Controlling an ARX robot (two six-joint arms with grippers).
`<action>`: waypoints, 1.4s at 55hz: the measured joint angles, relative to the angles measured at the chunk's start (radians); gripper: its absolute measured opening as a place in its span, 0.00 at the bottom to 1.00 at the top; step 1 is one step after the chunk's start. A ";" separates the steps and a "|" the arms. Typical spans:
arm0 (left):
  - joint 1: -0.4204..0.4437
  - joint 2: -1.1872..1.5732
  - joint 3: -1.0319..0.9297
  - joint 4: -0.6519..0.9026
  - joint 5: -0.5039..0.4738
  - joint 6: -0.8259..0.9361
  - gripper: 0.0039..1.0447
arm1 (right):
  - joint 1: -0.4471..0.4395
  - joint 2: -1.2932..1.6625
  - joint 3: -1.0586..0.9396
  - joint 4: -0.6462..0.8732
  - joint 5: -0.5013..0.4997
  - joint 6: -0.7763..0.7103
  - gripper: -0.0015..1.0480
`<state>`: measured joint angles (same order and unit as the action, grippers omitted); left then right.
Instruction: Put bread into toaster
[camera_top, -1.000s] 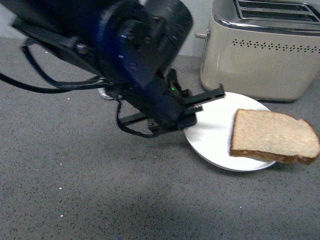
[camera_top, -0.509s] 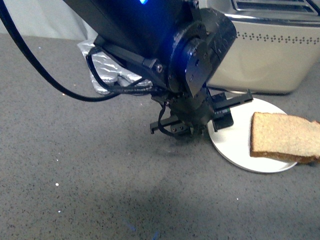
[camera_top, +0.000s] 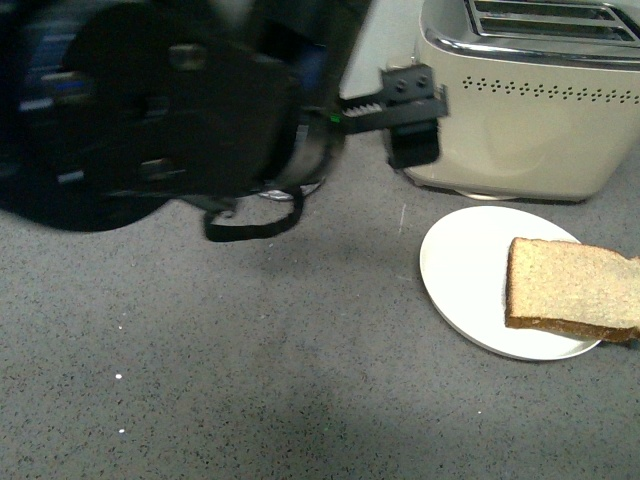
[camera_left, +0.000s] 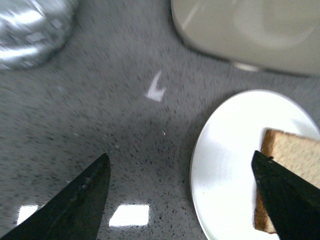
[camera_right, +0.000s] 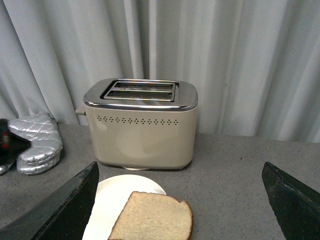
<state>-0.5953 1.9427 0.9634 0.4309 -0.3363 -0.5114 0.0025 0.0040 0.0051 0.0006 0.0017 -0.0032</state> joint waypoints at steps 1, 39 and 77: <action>0.007 -0.024 -0.034 0.027 -0.007 0.015 0.93 | 0.000 0.000 0.000 0.000 0.000 0.000 0.91; 0.372 -0.916 -0.897 0.509 0.117 0.492 0.07 | 0.000 0.000 0.000 0.000 -0.002 0.000 0.91; 0.592 -1.476 -0.945 0.033 0.333 0.504 0.03 | 0.000 0.000 0.000 0.000 -0.002 0.000 0.91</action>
<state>-0.0032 0.4664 0.0181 0.4641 -0.0029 -0.0071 0.0025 0.0040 0.0051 0.0006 -0.0002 -0.0032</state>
